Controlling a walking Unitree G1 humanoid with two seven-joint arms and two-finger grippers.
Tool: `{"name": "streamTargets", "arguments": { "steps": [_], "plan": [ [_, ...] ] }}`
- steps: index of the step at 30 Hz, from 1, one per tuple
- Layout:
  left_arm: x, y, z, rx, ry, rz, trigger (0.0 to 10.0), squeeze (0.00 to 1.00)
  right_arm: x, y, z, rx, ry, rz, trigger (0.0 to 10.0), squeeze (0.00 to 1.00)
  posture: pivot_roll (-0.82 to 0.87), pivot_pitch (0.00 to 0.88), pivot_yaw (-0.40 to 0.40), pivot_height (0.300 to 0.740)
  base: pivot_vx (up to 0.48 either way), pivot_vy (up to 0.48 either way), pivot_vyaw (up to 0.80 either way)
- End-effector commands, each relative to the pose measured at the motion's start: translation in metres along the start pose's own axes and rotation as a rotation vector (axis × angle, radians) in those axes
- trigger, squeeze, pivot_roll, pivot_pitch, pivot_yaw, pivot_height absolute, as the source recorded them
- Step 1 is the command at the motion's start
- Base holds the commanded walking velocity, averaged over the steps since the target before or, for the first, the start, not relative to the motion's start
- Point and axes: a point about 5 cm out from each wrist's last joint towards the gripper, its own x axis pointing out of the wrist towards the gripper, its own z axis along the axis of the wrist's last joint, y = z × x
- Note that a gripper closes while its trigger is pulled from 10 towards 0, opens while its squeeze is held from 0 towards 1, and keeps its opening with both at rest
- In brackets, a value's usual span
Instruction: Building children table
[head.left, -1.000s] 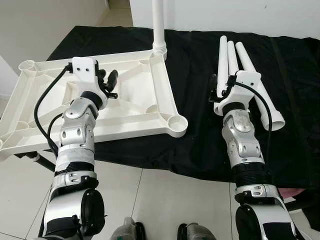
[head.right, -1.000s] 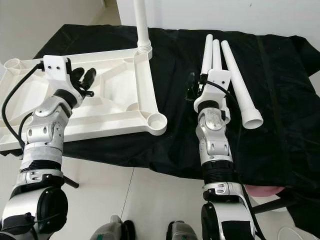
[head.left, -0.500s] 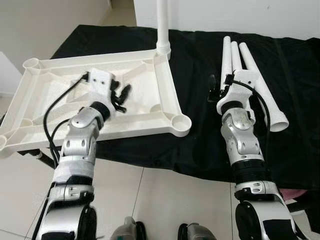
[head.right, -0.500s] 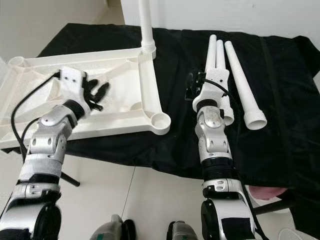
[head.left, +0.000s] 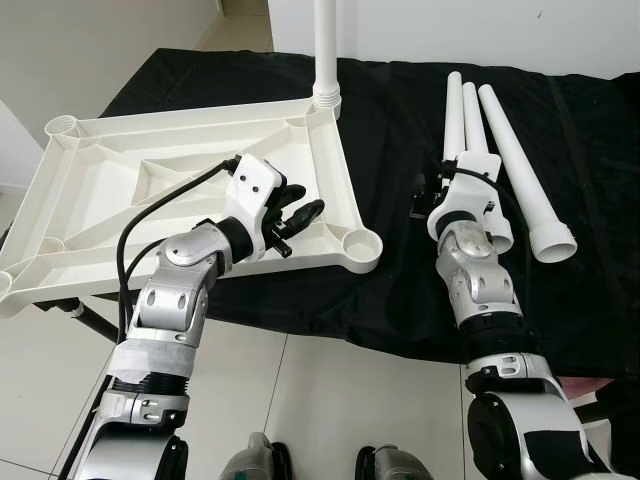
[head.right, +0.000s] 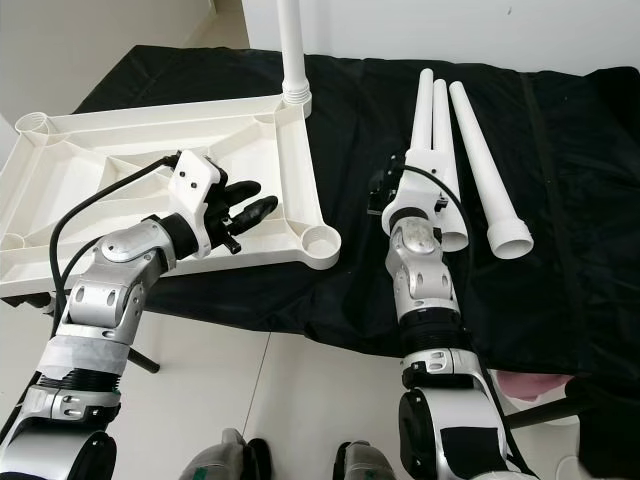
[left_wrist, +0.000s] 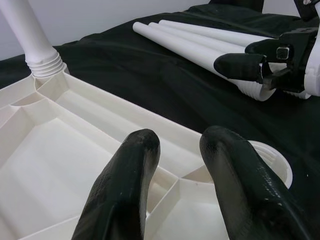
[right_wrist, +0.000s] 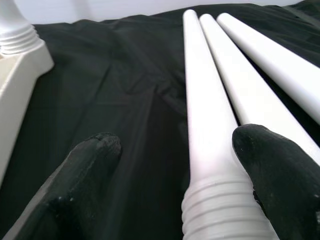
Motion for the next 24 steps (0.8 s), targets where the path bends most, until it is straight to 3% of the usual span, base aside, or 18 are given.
{"name": "streamTargets", "arguments": {
  "steps": [1,14,24],
  "plan": [
    [-0.003,0.006,0.001,-0.006,0.005,0.066,10.0,0.00,0.001,-0.002,-0.004,-0.001,0.032,-0.026,10.0,0.00,-0.07,0.103,0.076,0.740,0.000,0.000,0.00],
    [-0.002,0.013,0.006,0.024,-0.007,0.101,10.0,0.00,0.000,-0.006,-0.022,0.031,0.177,-0.029,10.0,0.00,-0.07,0.087,0.057,0.740,0.000,0.000,0.00],
    [-0.006,0.019,0.009,0.042,-0.016,0.136,10.0,0.00,-0.003,0.004,-0.034,-0.026,0.224,0.037,10.0,0.00,-0.06,0.070,0.052,0.740,0.000,0.000,0.00]
  ]
}}
